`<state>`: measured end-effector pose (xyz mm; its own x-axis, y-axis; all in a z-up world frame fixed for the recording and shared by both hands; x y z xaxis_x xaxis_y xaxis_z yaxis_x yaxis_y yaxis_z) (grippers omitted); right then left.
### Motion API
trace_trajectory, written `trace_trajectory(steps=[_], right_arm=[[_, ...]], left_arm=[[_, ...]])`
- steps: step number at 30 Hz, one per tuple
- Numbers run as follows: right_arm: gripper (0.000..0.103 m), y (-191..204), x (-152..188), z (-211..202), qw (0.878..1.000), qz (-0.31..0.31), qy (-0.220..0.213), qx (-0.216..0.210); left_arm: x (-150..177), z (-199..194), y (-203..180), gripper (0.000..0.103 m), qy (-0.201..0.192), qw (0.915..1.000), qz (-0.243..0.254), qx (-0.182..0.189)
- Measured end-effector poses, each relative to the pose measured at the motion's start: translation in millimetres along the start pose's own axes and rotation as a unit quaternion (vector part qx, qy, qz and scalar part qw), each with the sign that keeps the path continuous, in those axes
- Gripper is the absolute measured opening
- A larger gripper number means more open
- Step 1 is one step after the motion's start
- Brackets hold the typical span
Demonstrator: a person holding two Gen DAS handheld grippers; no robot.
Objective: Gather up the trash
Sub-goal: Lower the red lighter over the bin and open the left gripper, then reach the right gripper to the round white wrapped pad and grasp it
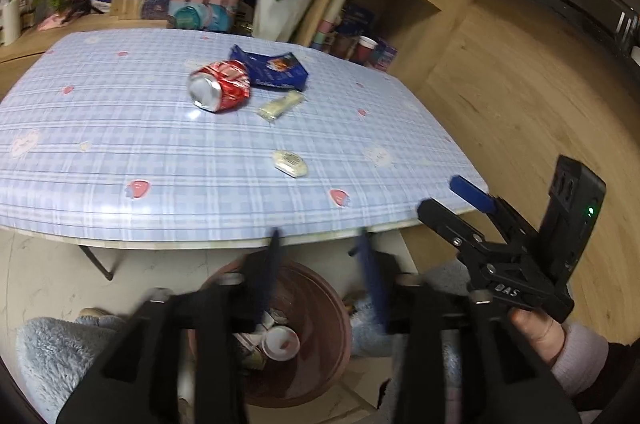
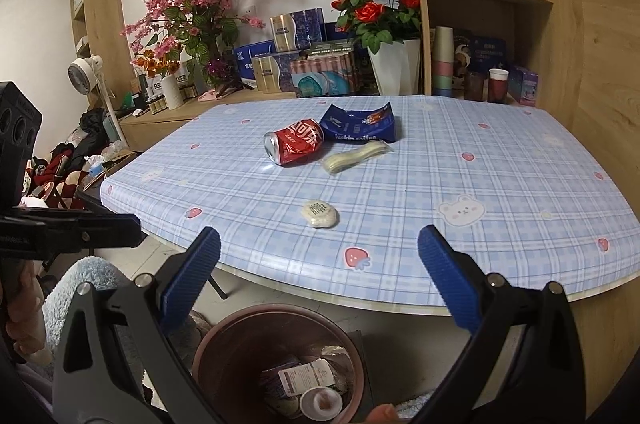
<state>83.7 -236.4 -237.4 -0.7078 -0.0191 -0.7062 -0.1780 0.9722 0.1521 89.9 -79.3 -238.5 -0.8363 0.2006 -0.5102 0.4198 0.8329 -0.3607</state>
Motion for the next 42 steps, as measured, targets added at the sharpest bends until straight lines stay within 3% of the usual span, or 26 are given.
trace_trajectory(steps=[1,3,4,9,14,22,25,34,36,38,42], right_arm=[[0.097,-1.2,1.2,1.2,1.000,0.001,0.003,0.003],[0.097,-1.9,2.1,2.6,1.000,0.002,0.006,0.005],[0.097,-2.5,3.1,3.4,1.000,0.002,0.006,0.006],[0.098,-2.3,5.9,8.4,1.000,0.002,0.013,-0.004],[0.098,-5.0,10.5,18.6,0.999,0.010,0.029,-0.013],[0.098,-11.1,11.8,47.0,0.996,0.028,0.072,-0.041],[0.098,-10.5,12.6,61.4,0.995,-0.003,0.097,0.007],[0.097,-3.3,-0.9,111.9,0.990,-0.036,0.136,0.007],[0.093,-0.2,-7.9,126.7,0.988,-0.050,0.146,0.005],[0.082,2.4,-12.9,143.0,0.984,-0.066,0.163,0.003],[0.079,4.4,-20.9,169.8,0.980,-0.091,0.179,0.006]], left_arm=[[-1.6,-3.1,5.0,0.077,-0.010,0.9999,-0.008,-0.009],[-5.4,-10.5,15.9,0.092,-0.033,0.9987,-0.025,-0.031],[-7.3,-14.0,21.3,0.093,-0.041,0.9978,-0.032,-0.041],[-12.3,-25.1,54.5,0.096,-0.063,0.9919,-0.082,-0.074],[-12.8,-29.5,79.9,0.096,-0.080,0.9861,-0.130,-0.065],[-7.6,-19.6,97.8,0.096,-0.069,0.9858,-0.132,-0.078],[-7.6,-14.9,104.0,0.096,-0.065,0.9855,-0.137,-0.078],[-7.8,-0.3,116.7,0.096,-0.049,0.9866,-0.135,-0.077],[-8.1,3.1,119.8,0.096,-0.046,0.9868,-0.138,-0.071],[-8.9,6.6,122.7,0.096,-0.042,0.9868,-0.141,-0.067],[-11.8,13.7,128.2,0.096,-0.038,0.9870,-0.140,-0.070]])
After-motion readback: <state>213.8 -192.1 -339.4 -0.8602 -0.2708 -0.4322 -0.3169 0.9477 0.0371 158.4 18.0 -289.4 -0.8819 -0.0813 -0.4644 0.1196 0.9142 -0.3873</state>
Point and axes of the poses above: each gripper's, at about its wrist camera, not at the fingertips, and z roughly the way its jaws point, y to its left, x to its underside, the point moved 9 cm from there along z, roughly the way its jaws point, and after that the axes turned 13 degrees about y, right-handed, at the moved point
